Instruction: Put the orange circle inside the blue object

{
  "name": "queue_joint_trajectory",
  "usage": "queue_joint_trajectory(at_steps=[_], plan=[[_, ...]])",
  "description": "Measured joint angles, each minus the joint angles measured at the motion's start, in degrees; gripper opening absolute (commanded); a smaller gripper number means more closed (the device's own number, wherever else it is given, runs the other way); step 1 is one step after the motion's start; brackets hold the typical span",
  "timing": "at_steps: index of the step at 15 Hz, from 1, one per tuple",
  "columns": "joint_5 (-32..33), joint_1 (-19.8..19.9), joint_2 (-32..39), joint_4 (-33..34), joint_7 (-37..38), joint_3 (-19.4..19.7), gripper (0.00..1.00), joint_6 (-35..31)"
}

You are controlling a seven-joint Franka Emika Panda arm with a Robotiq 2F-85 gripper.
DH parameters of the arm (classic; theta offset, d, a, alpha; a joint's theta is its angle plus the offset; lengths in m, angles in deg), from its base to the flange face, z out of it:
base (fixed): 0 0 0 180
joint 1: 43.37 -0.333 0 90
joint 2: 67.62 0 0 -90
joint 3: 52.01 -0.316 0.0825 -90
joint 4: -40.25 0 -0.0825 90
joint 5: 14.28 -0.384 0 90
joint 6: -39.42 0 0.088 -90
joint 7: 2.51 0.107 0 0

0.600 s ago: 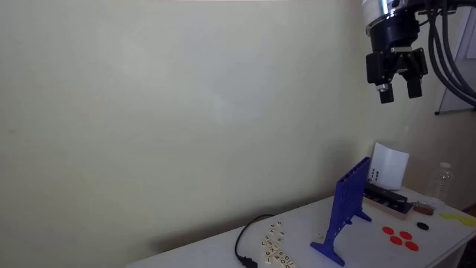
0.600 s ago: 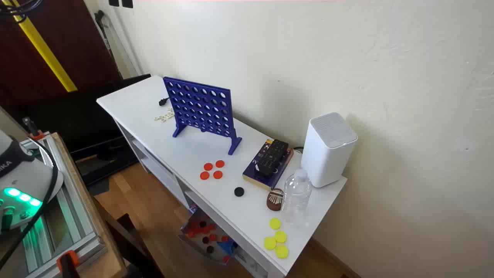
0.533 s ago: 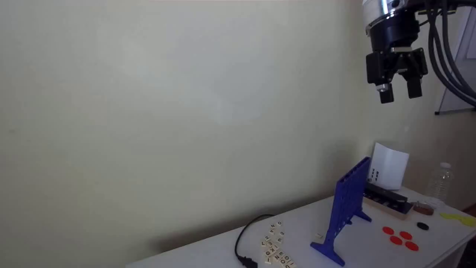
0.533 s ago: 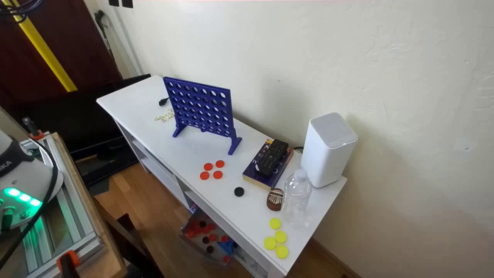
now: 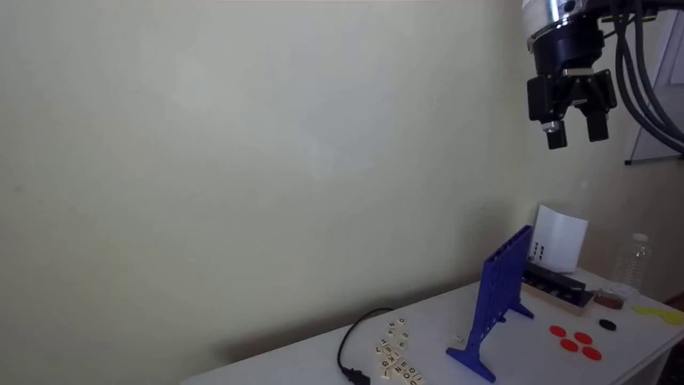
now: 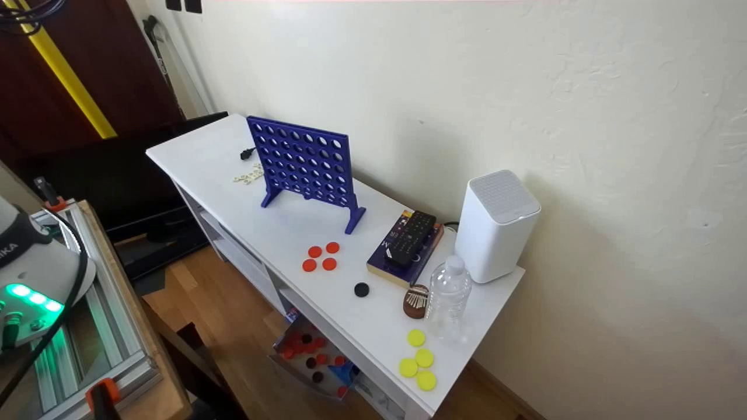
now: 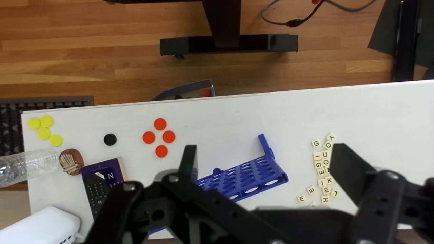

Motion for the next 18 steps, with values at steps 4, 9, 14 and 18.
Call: queue_joint_trajectory(at_steps=[4, 9, 14, 18], plan=[[0.0, 2.1, 0.9, -2.7, 0.2, 3.9, 1.0, -3.4], [0.1, 4.9, 3.2, -8.8, -3.8, 9.0, 1.0, -16.1], [0.2, 6.5, 5.2, -14.9, -8.0, 11.8, 1.0, -27.8], [0.2, 8.6, 8.4, -19.4, -10.3, 14.8, 1.0, -34.6]])
